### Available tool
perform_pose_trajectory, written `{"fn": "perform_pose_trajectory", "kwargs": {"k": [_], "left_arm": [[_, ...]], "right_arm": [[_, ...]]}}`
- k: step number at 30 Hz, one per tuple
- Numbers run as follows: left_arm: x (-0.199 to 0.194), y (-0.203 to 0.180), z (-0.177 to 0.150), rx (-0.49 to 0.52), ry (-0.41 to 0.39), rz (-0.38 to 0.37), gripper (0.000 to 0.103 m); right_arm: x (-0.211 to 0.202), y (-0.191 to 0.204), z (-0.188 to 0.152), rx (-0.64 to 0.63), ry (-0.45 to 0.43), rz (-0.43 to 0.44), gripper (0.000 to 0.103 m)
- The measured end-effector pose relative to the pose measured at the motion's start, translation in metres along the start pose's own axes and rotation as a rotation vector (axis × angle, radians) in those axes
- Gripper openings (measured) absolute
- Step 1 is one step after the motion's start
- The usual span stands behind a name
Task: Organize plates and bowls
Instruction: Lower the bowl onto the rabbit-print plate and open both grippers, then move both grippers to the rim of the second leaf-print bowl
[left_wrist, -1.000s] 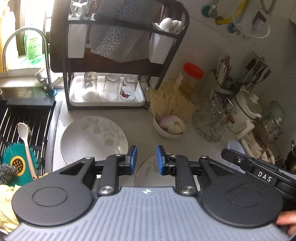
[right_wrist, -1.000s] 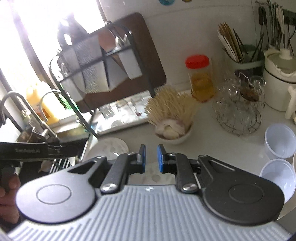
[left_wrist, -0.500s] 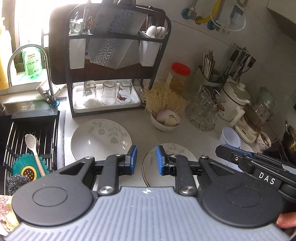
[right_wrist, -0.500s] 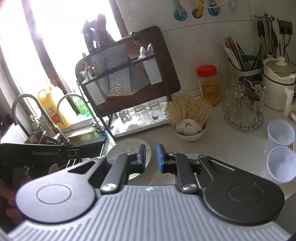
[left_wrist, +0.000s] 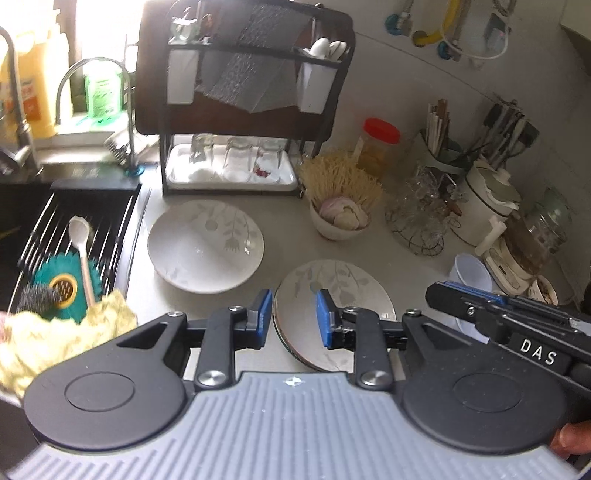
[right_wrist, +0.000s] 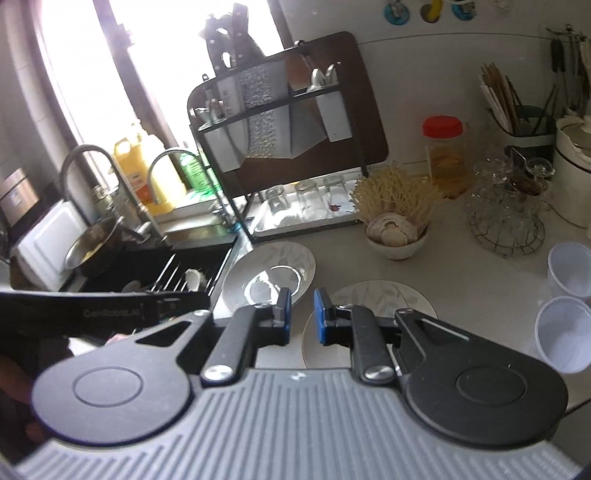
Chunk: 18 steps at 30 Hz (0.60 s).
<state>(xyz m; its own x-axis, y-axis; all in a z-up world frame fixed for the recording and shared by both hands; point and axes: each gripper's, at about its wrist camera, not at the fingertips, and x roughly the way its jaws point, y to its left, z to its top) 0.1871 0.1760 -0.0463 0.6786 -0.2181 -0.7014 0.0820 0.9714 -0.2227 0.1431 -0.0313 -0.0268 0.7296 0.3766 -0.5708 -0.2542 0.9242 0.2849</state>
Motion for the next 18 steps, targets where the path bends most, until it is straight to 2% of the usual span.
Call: {"fn": "perform_pose_trajectory", "kwargs": {"k": [2,10,12,14,18], "left_arm": [[-0.002,-0.006,-0.008,-0.019,-0.003,0.025,0.038],[-0.011,-0.030,-0.038,-0.091,-0.011,0.089,0.045],[-0.013,-0.036,-0.044,-0.103,-0.011,0.099,0.046],[-0.014,-0.041,-0.049,-0.107,-0.006,0.116,0.049],[-0.015,-0.041,-0.054,-0.121,-0.005,0.136,0.053]], "right_arm": [[-0.001,-0.006,-0.002,-0.020,0.018,0.016,0.017],[-0.012,-0.029,-0.012,-0.066,0.071,0.087,0.018],[-0.014,-0.034,-0.014,-0.078,0.082,0.103,0.021],[-0.016,-0.039,-0.016,-0.081,0.078,0.114,0.041],[-0.011,-0.045,-0.017,-0.084,0.095,0.131,0.044]]}}
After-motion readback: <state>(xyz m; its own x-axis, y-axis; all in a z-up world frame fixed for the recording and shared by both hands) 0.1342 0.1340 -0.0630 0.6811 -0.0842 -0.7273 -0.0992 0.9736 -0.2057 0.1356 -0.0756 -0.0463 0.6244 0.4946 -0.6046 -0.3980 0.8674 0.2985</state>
